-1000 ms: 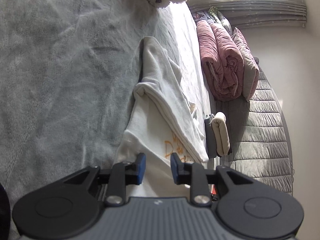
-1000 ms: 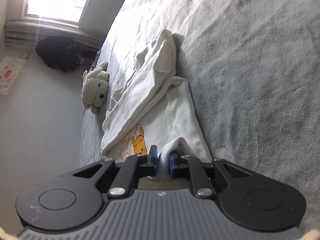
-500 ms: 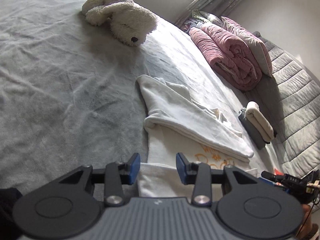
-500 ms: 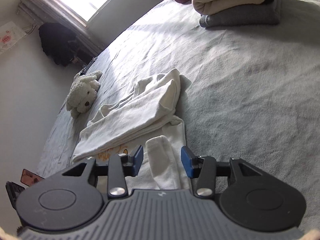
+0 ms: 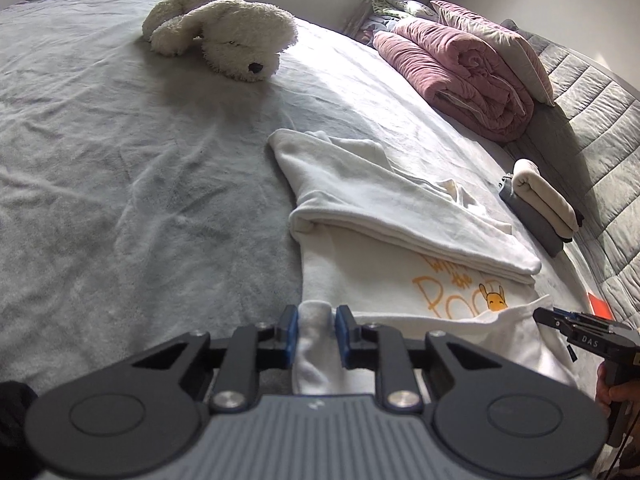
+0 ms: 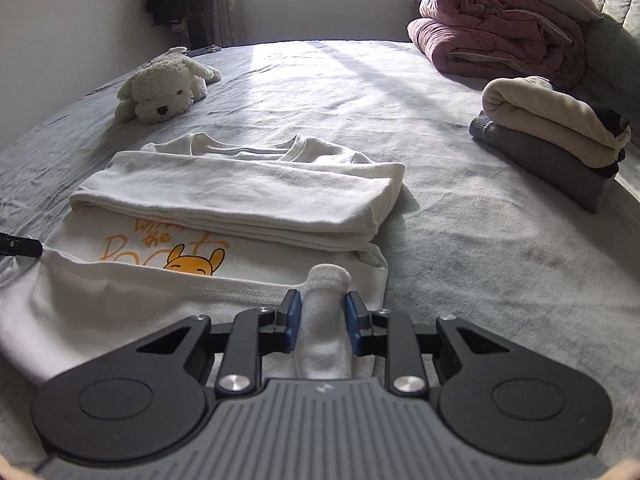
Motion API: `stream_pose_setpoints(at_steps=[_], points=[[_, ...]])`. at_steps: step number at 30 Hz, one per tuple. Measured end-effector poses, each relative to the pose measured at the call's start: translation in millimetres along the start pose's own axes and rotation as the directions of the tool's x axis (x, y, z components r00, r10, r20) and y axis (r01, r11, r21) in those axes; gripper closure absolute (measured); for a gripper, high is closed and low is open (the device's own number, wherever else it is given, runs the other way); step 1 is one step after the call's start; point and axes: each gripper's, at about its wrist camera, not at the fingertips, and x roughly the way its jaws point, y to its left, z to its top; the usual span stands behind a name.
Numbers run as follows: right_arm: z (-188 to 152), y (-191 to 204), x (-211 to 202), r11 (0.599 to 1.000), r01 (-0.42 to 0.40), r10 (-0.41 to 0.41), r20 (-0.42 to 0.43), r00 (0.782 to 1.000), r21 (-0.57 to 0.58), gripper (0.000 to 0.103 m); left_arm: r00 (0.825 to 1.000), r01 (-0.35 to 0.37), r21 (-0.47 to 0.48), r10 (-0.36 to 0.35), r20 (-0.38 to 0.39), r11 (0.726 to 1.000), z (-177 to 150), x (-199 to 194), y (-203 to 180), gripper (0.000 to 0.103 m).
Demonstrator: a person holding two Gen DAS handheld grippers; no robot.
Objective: Fold clothes
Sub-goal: 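Lift the hem with both grippers and fold it toward the collar, then lower the folded hem onto the sweatshirt and open both grippers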
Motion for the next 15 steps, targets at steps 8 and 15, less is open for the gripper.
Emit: stream_pose_setpoints(at_steps=[8,15], points=[[-4.8,7.4,-1.5,0.998,0.018,-0.018,0.009,1.000,-0.064,0.079,1.000,-0.010,0.024,0.010,-0.004,1.000,-1.3,-3.9,-4.8,0.087],[-7.1,6.5,-2.1,1.000,0.017,-0.017,0.015,1.000,-0.012,0.078,1.000,0.007,-0.058,-0.009,-0.027,0.998,-3.7,-4.0,3.1,0.086]])
